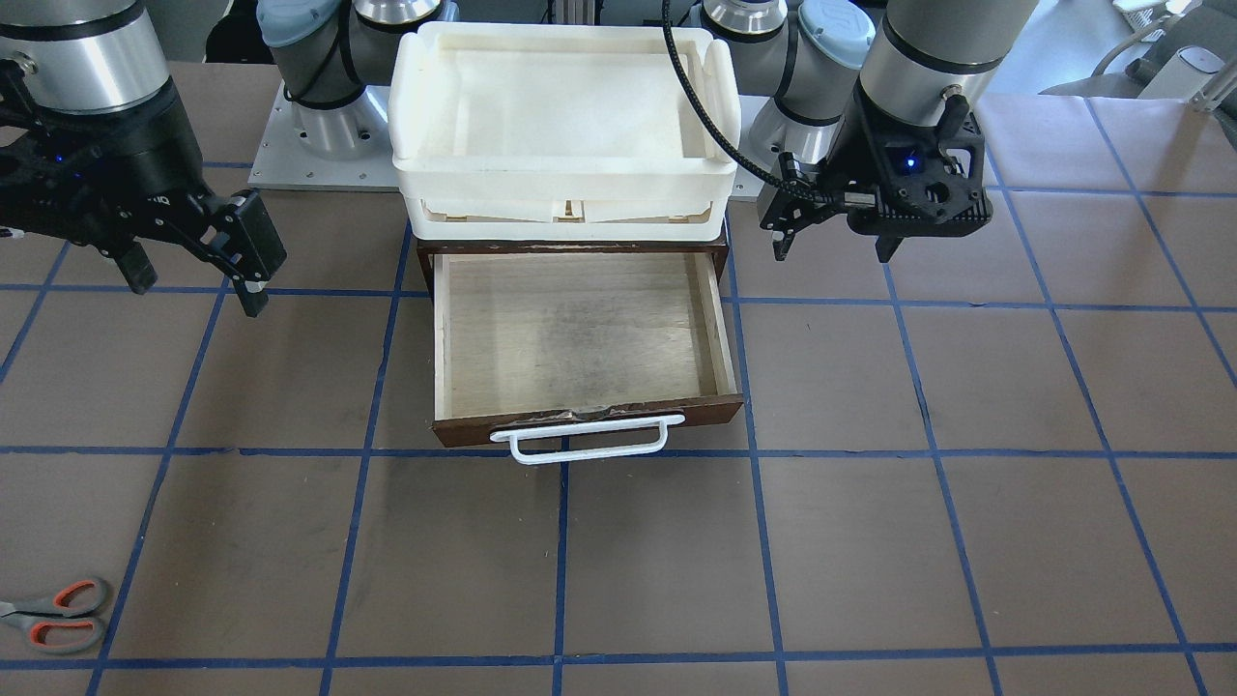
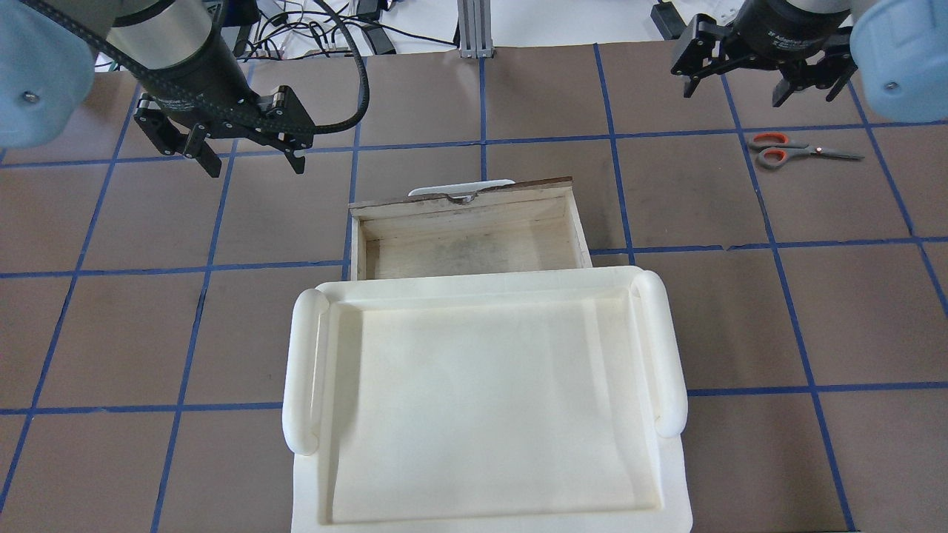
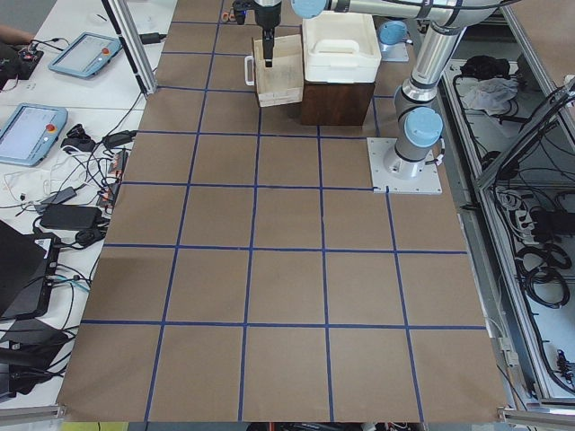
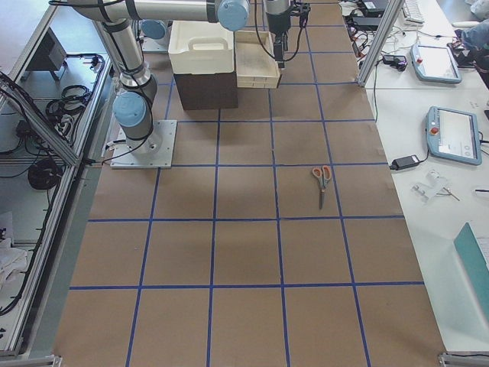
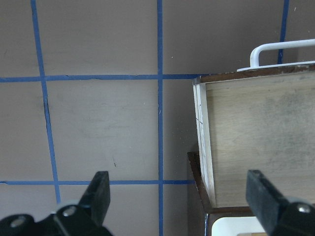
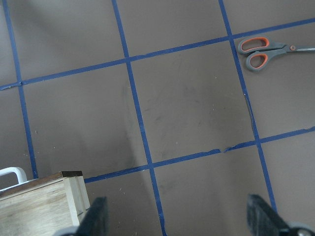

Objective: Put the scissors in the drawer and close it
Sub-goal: 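Move the right gripper toward the grey-orange scissors on the table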

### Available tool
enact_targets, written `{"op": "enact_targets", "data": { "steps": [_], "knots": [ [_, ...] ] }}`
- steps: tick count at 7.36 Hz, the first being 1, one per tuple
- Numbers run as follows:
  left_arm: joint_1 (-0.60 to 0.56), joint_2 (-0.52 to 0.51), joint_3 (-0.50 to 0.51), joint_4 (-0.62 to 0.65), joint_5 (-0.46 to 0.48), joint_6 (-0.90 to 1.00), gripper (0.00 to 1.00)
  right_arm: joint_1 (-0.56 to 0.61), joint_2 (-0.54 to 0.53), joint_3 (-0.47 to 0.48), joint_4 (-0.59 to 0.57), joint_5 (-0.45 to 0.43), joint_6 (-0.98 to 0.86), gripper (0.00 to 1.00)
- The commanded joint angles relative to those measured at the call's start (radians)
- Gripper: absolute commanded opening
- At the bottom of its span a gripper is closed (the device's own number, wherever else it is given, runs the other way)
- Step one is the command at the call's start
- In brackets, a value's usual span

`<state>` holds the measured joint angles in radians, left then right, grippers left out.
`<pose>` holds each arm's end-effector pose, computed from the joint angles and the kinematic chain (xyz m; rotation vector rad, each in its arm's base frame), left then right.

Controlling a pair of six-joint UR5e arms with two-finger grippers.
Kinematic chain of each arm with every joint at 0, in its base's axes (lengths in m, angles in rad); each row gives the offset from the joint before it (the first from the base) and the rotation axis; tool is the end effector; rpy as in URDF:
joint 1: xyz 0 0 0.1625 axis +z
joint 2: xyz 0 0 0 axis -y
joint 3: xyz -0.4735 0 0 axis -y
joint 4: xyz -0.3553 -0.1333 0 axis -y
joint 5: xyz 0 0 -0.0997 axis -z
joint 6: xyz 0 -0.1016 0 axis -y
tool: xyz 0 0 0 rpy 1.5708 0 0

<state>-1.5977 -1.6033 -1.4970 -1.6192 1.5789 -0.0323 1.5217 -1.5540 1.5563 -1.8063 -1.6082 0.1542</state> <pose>-0.1451 -0.4656 0.5481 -0.0084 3.1333 0.0108 0.1056 -0.4895 0.5594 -0.3208 -3.0786 0.3651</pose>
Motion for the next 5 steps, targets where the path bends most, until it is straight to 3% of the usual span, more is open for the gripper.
{"op": "enact_targets", "data": {
  "steps": [1, 5],
  "knots": [
    [0.002, -0.006, 0.0, -0.007, -0.008, 0.0, 1.0, 0.005, -0.006, 0.02, 0.013, 0.011, -0.03, 1.0],
    [0.002, -0.009, 0.0, -0.005, -0.016, 0.0, 1.0, 0.012, -0.015, 0.03, 0.018, 0.037, -0.272, 1.0]
  ]
}}
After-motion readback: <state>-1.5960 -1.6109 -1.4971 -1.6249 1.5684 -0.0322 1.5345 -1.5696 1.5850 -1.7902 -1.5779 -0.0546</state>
